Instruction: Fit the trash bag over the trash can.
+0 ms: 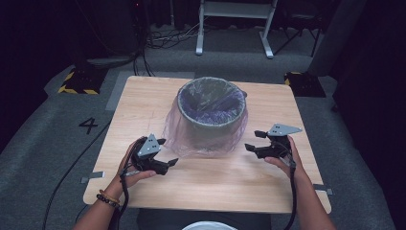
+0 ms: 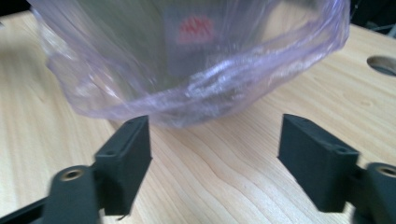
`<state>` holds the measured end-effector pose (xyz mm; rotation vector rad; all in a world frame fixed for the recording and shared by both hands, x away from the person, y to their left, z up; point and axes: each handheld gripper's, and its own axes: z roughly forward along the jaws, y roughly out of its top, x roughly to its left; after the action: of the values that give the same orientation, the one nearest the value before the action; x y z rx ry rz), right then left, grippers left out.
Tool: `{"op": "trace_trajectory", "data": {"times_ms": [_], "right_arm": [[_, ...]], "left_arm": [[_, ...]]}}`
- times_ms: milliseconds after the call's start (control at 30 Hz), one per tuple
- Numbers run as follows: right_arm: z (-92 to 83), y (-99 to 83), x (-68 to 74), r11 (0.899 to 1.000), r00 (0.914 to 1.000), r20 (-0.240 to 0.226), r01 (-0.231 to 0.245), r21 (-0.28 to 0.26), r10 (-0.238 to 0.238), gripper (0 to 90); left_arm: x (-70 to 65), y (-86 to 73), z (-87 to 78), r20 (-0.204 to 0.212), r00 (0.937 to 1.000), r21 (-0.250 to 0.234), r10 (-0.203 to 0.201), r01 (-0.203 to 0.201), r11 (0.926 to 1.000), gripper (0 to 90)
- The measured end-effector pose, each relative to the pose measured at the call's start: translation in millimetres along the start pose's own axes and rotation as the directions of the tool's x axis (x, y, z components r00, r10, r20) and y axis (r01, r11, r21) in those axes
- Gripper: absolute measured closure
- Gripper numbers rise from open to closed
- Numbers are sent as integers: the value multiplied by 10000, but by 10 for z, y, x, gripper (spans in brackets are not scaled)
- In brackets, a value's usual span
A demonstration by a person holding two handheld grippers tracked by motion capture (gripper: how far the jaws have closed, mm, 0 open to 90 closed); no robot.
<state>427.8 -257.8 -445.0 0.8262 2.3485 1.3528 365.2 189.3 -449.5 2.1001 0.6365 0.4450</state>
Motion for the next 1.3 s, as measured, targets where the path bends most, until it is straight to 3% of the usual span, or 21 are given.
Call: {"op": "trace_trajectory", "data": {"times_ms": [100, 233, 333, 400, 600, 700, 933, 1133, 1300], "right_arm": [[-61, 10, 11, 9994, 10000, -41, -28, -333, 26, 213], [-105, 49, 55, 9991, 9999, 124, 76, -424, -70, 216], [-151, 98, 114, 9972, 10000, -14, 45, -744, -46, 216], [-174, 135, 159, 9968, 9997, 144, 226, -762, -216, 215], [-283, 251, 258, 9920, 9964, 696, 557, -1131, -480, 214], [-320, 287, 272, 9897, 9964, 700, 578, -1314, -489, 210], [-367, 458, 318, 9834, 9906, 1074, 1003, -1510, -845, 185], [-426, 724, 357, 9711, 9840, 1200, 1527, -1832, -1321, 186], [-434, 976, 347, 9631, 9825, 990, 1751, -2046, -1576, 191]], "left_arm": [[2, -145, 49, 210, 9996, 615, -174, 161, 9980, 156], [-10, -301, 137, 392, 9991, 1483, -176, 116, 9889, 158], [-28, -370, 181, 367, 9993, 1721, -118, 53, 9851, 158], [-43, -403, 220, 453, 9989, 1893, -85, -2, 9819, 158], [-18, -447, 267, 579, 9975, 1992, -393, 270, 9796, 153], [17, -468, 280, 661, 9958, 1913, -637, 501, 9803, 142], [54, -452, 318, 853, 9949, 1966, -541, 364, 9798, 104], [99, -420, 374, 982, 9942, 2112, -444, 227, 9772, 47], [100, -420, 375, 979, 9942, 2115, -456, 240, 9771, 45]]}}
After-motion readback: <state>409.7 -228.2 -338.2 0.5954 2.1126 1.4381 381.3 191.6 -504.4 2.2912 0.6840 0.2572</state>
